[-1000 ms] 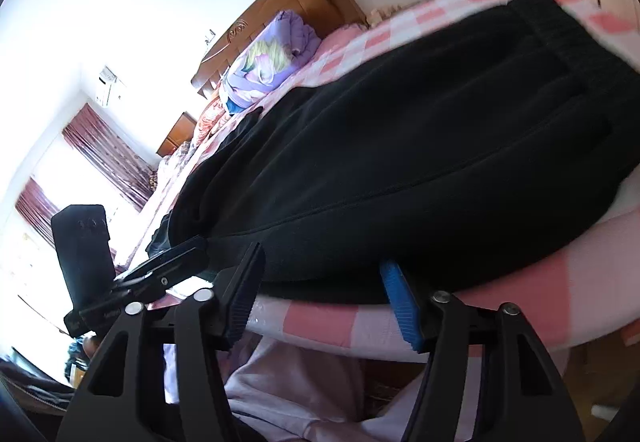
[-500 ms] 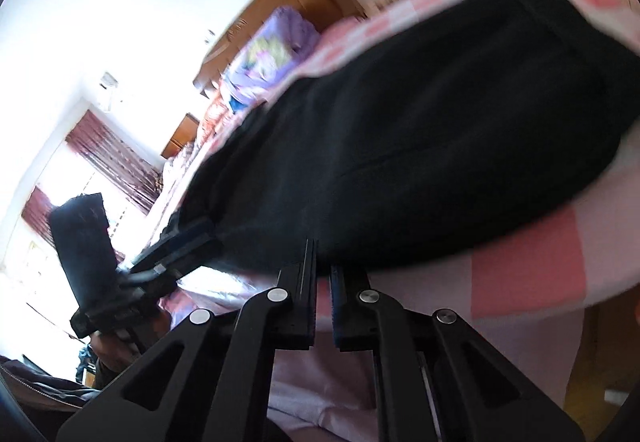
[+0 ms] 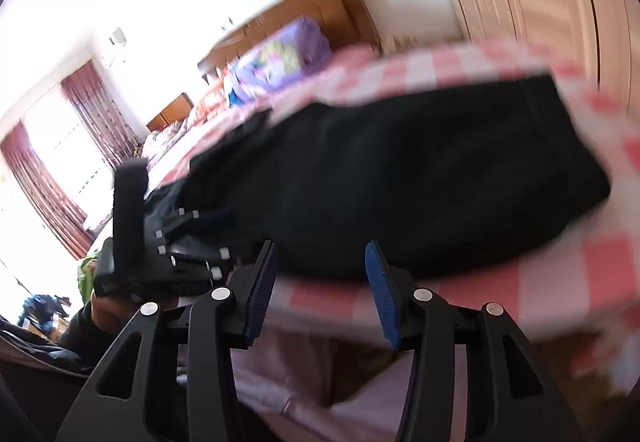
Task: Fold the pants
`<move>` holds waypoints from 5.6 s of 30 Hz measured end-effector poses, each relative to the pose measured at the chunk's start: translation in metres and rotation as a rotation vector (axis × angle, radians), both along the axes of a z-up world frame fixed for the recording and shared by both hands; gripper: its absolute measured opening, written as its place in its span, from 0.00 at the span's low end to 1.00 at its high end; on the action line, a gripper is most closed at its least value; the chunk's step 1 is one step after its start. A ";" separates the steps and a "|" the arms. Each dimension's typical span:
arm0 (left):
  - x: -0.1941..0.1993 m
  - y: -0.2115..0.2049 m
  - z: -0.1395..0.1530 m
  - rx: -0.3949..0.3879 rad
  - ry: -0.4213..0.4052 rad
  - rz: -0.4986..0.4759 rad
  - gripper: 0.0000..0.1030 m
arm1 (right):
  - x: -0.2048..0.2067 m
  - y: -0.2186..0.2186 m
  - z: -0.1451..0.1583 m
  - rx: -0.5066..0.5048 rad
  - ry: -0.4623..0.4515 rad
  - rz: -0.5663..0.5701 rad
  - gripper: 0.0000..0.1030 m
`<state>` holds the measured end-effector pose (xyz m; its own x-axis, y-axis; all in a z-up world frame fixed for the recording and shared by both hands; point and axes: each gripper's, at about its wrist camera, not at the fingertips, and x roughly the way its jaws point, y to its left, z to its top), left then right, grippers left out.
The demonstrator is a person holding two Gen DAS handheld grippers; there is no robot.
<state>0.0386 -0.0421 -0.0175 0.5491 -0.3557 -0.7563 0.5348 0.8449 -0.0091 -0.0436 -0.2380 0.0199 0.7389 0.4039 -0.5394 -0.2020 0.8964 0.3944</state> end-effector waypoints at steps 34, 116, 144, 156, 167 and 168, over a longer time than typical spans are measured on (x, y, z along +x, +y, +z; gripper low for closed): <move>0.057 0.034 0.064 0.081 -0.107 0.086 0.98 | 0.197 0.019 -0.025 -0.285 0.166 -0.104 0.86; 0.046 0.549 0.021 -0.420 0.018 1.047 0.64 | 0.198 0.008 -0.027 -0.174 0.161 -0.082 0.90; 0.214 0.232 0.004 0.274 0.113 -0.120 0.39 | 0.197 0.006 -0.026 -0.151 0.148 -0.078 0.90; 0.206 0.235 0.018 0.250 0.042 -0.092 0.12 | 0.197 0.006 -0.025 -0.152 0.149 -0.078 0.90; 0.217 0.229 0.006 0.473 -0.071 0.000 0.21 | 0.197 0.006 -0.025 -0.147 0.146 -0.078 0.90; 0.217 0.238 0.011 0.427 -0.090 0.049 0.28 | 0.197 0.006 -0.025 -0.146 0.146 -0.077 0.90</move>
<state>0.2552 0.1955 -0.0064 0.6277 0.0072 -0.7784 0.4764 0.7873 0.3914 0.1531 -0.2320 -0.0048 0.6744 0.2591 -0.6914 -0.0807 0.9567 0.2798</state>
